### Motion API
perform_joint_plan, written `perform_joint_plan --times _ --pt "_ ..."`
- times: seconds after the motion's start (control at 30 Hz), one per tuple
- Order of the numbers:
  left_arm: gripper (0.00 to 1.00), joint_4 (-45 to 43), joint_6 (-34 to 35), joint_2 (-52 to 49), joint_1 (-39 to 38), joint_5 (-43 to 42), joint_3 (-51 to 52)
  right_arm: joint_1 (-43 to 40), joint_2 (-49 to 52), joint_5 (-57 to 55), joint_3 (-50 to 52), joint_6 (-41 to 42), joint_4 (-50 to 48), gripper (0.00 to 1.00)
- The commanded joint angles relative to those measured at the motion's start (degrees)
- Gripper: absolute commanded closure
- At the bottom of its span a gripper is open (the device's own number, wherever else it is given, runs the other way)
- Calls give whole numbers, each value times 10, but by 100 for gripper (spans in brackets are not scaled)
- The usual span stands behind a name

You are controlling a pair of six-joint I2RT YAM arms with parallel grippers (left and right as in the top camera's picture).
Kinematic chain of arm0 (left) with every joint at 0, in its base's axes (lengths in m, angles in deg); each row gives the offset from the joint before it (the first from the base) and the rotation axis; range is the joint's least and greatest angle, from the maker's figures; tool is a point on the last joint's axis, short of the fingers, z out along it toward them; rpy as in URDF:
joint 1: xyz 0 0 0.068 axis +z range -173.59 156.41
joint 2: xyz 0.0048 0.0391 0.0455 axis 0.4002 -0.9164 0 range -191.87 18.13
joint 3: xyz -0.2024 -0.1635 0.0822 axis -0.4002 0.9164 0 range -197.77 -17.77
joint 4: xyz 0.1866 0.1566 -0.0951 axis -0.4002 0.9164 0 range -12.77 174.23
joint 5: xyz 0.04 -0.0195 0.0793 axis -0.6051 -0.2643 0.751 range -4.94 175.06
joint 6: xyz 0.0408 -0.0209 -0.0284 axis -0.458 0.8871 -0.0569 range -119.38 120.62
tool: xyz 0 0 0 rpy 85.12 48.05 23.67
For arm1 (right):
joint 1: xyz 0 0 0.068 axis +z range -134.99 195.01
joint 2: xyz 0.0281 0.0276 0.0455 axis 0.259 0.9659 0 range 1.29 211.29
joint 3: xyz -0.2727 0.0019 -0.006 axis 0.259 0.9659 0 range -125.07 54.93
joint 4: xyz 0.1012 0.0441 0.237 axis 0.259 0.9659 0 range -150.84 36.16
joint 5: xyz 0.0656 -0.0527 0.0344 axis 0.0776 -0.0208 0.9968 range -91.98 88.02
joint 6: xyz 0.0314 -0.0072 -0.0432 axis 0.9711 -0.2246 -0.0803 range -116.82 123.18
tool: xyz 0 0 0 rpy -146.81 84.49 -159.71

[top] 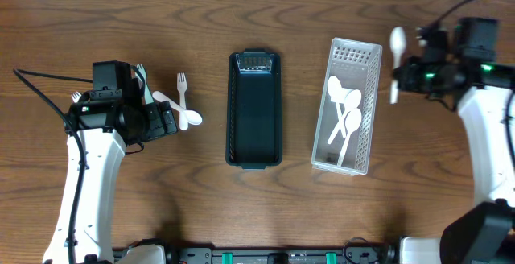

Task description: Pack container

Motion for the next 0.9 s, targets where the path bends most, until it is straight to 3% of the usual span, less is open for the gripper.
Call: perform_joint_plan --times 0.0,0.1,0.17,0.3,0.33,0.53,0.87 --pt "2 3 -10 -4 0 -3 -8 60 26 -11 30 37 2 99" --pt "2 3 -10 -4 0 -3 -8 106 38 -29 70 59 -33 98" --pt "2 3 -10 -4 0 -3 -8 127 41 -53 90 72 -57 90" --pt "2 3 -10 -4 0 -3 -8 141 40 -84 93 73 -74 42" --pt "2 3 -10 -4 0 -3 -8 137 37 -84 88 73 -74 38" --pt "2 3 -10 -4 0 -3 -8 81 8 -84 33 51 -63 24" --pt "2 2 -8 -4 0 -6 -8 -133 14 -114 23 39 -58 12"
